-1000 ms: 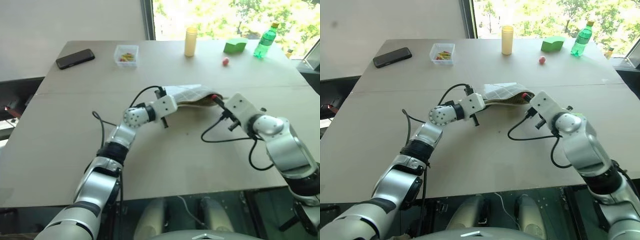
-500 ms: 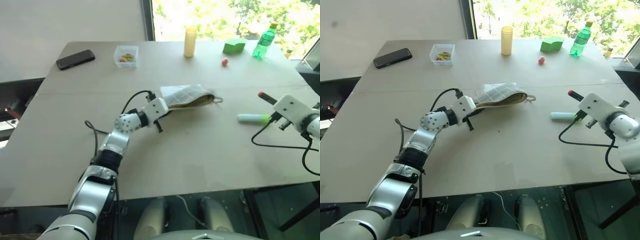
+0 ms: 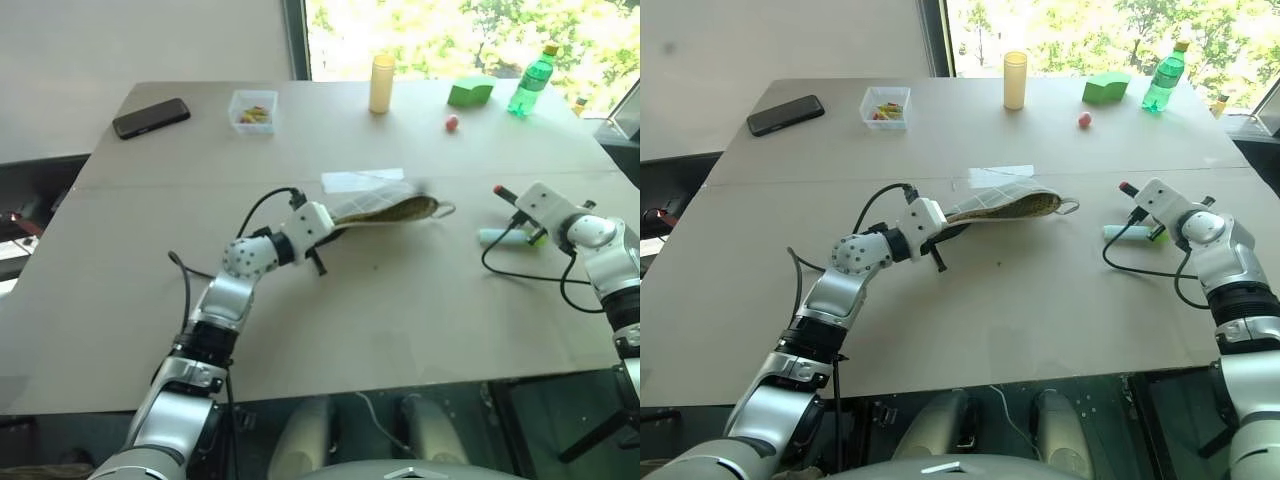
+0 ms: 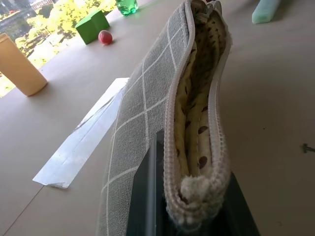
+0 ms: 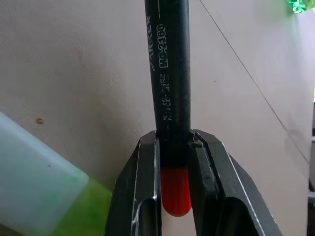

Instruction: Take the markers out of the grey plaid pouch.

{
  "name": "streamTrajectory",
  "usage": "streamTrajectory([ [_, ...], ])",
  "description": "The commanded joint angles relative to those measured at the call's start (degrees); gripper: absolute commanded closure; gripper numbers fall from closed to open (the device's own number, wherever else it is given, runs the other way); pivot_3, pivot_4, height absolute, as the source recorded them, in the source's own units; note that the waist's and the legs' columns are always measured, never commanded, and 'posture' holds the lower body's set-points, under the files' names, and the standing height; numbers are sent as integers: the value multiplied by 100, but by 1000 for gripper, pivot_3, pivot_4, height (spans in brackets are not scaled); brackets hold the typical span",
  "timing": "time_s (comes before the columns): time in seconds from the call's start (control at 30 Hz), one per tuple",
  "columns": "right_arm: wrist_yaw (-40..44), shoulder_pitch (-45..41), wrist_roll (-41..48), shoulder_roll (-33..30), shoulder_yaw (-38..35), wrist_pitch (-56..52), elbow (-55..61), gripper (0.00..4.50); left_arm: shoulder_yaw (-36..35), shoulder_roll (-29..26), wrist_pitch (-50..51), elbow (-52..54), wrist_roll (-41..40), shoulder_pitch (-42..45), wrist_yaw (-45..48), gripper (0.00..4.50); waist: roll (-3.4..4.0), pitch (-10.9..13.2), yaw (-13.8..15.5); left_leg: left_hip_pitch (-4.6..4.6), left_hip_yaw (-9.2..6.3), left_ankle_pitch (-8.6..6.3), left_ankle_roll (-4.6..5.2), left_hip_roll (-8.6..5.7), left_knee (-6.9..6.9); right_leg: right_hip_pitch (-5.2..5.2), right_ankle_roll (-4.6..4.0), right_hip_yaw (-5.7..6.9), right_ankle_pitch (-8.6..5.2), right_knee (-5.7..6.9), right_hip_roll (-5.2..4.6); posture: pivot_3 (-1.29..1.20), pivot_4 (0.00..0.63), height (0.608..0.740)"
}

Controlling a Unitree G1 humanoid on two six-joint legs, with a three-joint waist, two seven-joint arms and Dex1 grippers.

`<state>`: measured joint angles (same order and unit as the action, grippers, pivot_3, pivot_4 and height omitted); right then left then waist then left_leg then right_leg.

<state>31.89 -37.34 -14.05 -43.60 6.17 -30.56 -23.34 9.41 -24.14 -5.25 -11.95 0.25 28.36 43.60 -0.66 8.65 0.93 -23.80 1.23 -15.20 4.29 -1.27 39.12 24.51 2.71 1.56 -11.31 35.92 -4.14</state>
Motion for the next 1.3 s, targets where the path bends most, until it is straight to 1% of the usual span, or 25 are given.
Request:
streamTrajectory([
  [0.03, 324, 107, 71, -391, -429, -1771, 1427, 4209, -124, -55, 56, 325, -72, -65, -72, 4500, 2, -1, 6, 0, -3, 0, 0, -1, 1, 0, 0, -2, 0, 0, -1, 0, 150, 740],
  [0.1, 658, 226, 403, -474, -605, -2673, 1877, 4209, -101, -40, 79, 355, -79, -88, -81, 4500, 2, -2, 8, -1, -7, -1, 0, -1, 1, -1, 0, -1, 0, -1, -3, 0, 150, 740],
  [0.13, 701, 297, 473, -515, -644, -2932, 1952, 4209, -85, -27, 81, 357, -80, -84, -77, 4500, 1, -3, 2, 0, -7, -1, 0, -1, 1, -2, -1, -1, 0, -1, -3, 0, 150, 740],
  [0.23, 640, 491, 553, -583, -664, -3269, 1914, 4209, -41, 13, 57, 327, -72, -38, -60, 4500, 1, -3, 0, 5, -7, -1, 1, -1, 2, -7, -2, -1, 1, -1, -9, 0, 150, 740],
  [0.33, 520, 540, 625, -559, -607, -3251, 1669, 4209, -30, 29, 38, 274, -71, 8, -46, 4500, 2, -3, -13, 4, -3, -1, 1, -5, 2, -4, -2, -4, 1, 1, -31, 0, 150, 740],
  [0.4, 451, 540, 635, -530, -525, -3093, 1440, 3208, -33, 36, 33, 254, -89, 21, -24, 4500, 2, -4, -17, 6, -1, -1, 1, -6, 2, -4, -2, 0, 1, 1, -29, 0, 150, 740],
  [0.43, 401, 521, 637, -505, -507, -3003, 1305, 2914, -36, 36, 26, 253, -102, 15, -8, 4500, 2, -4, -18, 6, 0, -1, 1, -6, 2, -4, -2, 3, 1, 1, -27, 0, 150, 740],
  [0.47, 364, 503, 642, -489, -497, -2939, 1206, 2477, -39, 37, 22, 252, -110, 12, 3, 4500, 3, -4, -17, 7, 2, -1, 1, -6, 2, -4, -1, 8, 1, 2, -6, 0, 150, 740],
  [0.5, 331, 496, 650, -476, -499, -2924, 1199, 1996, -38, 20, -42, 266, -124, -25, 41, 4500, 2, -4, -17, 7, 2, -1, 1, -6, 2, -4, -1, 7, 1, 1, -4, 0, 150, 740],
  [0.63, 218, 544, 767, -441, -700, -3026, 1652, 132, -78, -68, -254, 229, -122, -118, 91, 4500, 2, -4, -27, 7, 3, -1, 1, -4, 3, -4, -1, 5, 1, 1, -2, 0, 150, 740],
  [0.77, 116, 787, 997, -436, -1210, -3163, 2744, 132, -73, -376, -831, -85, 114, -191, 132, 4500, 3, -4, -15, 5, 0, -1, 0, 0, 2, -1, -1, 3, 1, 2, 0, 0, 150, 740],
  [0.87, 275, 948, 1763, 123, -2145, -3131, 3976, 132, -26, -700, -1441, -430, 609, -245, -187, 4500, 3, -4, -13, 5, -4, -1, 0, 1, 1, -1, -1, 2, 1, 2, -1, 0, 150, 740],
  [0.97, 253, 1248, 2070, 410, -2357, -3089, 4935, 132, 58, -840, -1960, -744, 847, -225, -325, 4500, 3, -5, -2, 5, -8, -2, 1, 1, -2, 0, -1, 0, 1, 2, -1, 0, 150, 740],
  [1.03, 161, 1507, 2338, 792, -2422, -2931, 5488, 132, 100, -834, -2139, -909, 806, -194, -240, 4500, -1, -7, 23, 3, -10, -2, 2, -2, -1, -2, -1, 4, 1, 1, -5, 0, 150, 740],
  [1.07, 72, 1711, 2461, 1076, -2412, -2849, 5799, 71, 95, -848, -2192, -915, 744, -224, -166, 3966, -2, -8, 24, 3, -13, -6, 8, -4, 1, -6, -1, 6, 1, -1, -13, 0, 150, 740],
  [1.1, 11, 1899, 2548, 1287, -2392, -2765, 6025, 71, 60, -863, -2154, -879, 639, -279, -85, 3819, -6, -10, 23, 4, -14, -10, 14, -5, 2, -8, -1, 7, 1, -1, -16, 0, 150, 740],
  [1.13, 27, 2142, 2649, 1435, -2378, -2681, 6229, 71, -19, -922, -1979, -740, 433, -402, 76, 3563, -6, -10, 18, 3, -16, -15, 22, -5, 2, -7, -1, 7, 1, 0, -35, 0, 150, 740],
  [1.2, 123, 2607, 2735, 1470, -2348, -2441, 6524, 71, -256, -1053, -1629, -411, 12, -667, 296, 2636, -2, -8, -14, 2, -15, -10, 13, -5, 2, -6, -1, 6, 1, 1, -35, 0, 150, 740],
  [1.23, 200, 2915, 2785, 1446, -2436, -2272, 6689, 35, -473, -1209, -1296, -115, -405, -898, 521, 2186, -2, -8, -20, -1, -10, -7, 10, -7, 1, -1, -1, 2, 1, 1, -36, 0, 150, 740],
  [1.3, 399, 3501, 2904, 1326, -2661, -2051, 6908, 35, -866, -1528, -745, 501, -1272, -1391, 1002, 2186, -3, -8, -62, 2, -6, -8, 11, -6, 2, 1, -1, 5, 1, 0, -35, 0, 150, 740],
])
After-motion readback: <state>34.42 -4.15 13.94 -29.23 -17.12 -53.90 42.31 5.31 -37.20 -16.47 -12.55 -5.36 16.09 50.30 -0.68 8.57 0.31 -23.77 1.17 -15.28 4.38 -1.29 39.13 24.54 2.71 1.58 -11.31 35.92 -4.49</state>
